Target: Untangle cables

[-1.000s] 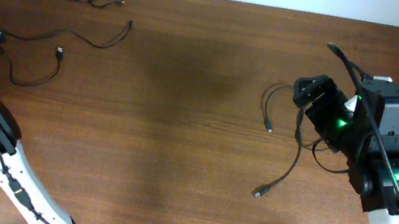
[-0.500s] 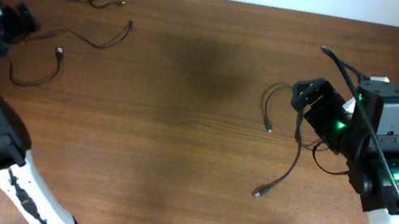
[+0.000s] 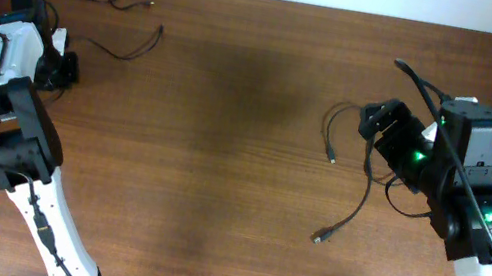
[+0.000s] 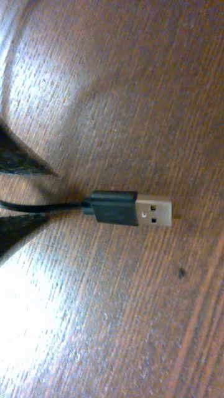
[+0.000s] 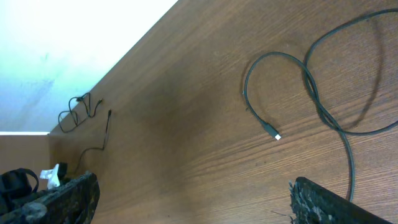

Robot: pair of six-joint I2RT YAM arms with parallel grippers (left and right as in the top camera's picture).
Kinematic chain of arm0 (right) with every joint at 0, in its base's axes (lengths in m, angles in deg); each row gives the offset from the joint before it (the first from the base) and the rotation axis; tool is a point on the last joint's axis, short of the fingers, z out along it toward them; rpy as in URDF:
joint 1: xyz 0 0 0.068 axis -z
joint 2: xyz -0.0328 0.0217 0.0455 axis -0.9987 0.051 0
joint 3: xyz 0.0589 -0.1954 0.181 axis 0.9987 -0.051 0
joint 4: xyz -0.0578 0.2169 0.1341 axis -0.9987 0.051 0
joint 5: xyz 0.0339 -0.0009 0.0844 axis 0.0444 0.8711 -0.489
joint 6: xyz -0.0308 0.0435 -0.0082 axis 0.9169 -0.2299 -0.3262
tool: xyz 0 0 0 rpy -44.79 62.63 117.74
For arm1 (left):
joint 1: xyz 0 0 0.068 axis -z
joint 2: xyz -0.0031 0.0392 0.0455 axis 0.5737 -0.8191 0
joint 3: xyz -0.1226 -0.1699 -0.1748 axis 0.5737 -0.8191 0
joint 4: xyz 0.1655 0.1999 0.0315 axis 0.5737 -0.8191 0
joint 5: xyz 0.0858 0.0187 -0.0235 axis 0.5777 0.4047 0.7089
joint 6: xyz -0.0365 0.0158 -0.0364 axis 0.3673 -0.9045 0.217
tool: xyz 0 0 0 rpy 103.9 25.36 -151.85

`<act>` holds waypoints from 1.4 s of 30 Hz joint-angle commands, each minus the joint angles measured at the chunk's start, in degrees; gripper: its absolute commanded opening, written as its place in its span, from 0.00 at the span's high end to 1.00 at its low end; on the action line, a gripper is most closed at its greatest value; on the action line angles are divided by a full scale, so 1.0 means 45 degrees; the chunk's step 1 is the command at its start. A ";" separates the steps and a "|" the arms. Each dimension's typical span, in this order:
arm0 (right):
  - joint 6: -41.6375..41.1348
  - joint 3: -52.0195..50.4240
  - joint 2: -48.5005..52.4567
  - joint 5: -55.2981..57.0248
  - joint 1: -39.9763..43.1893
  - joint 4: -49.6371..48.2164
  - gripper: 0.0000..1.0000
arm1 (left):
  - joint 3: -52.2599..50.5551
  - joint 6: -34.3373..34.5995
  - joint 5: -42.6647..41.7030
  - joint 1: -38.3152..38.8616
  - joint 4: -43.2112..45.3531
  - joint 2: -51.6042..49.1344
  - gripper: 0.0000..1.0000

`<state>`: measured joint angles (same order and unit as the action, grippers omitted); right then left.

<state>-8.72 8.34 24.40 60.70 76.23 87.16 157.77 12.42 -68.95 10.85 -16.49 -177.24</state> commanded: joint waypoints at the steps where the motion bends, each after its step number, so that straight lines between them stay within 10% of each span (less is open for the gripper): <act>1: 0.0185 0.0097 0.0000 0.0121 0.0000 -0.0053 0.02 | 0.0000 -0.0277 -0.1763 -0.0083 0.0049 -0.0777 1.00; 13: 0.0180 0.0097 0.0000 0.0117 0.0000 -0.0039 0.02 | 0.2127 -0.1263 -1.1264 0.0087 -0.0661 -0.0729 1.00; 14: 0.0180 0.0097 0.0005 0.0117 0.0000 -0.0044 0.01 | 0.2127 -0.1258 -1.0749 0.0087 -0.0661 -0.0729 0.90; 16: 0.0180 0.0097 0.0049 0.0112 0.0000 -0.0034 0.02 | 0.2127 -0.1258 -0.9719 0.0087 -0.0661 -0.0729 0.01; 27: 0.0185 0.0097 0.0243 0.0112 0.0000 0.0097 0.02 | 0.4046 0.0651 -1.2998 -0.0559 -0.0767 -0.0729 0.01; 32: 0.0185 0.0097 0.0801 0.0107 0.0000 0.0296 0.02 | 0.4046 0.5309 -0.6071 -0.1530 -0.1360 -0.0729 0.01; 42: 0.0185 0.0097 0.0962 -0.0277 0.0000 0.0199 0.01 | 0.8811 0.7456 -0.4143 -0.2977 -0.4566 -0.0729 0.01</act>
<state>-8.68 8.34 28.57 60.51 76.23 88.19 192.55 38.84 -96.51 -2.86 -31.25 -180.65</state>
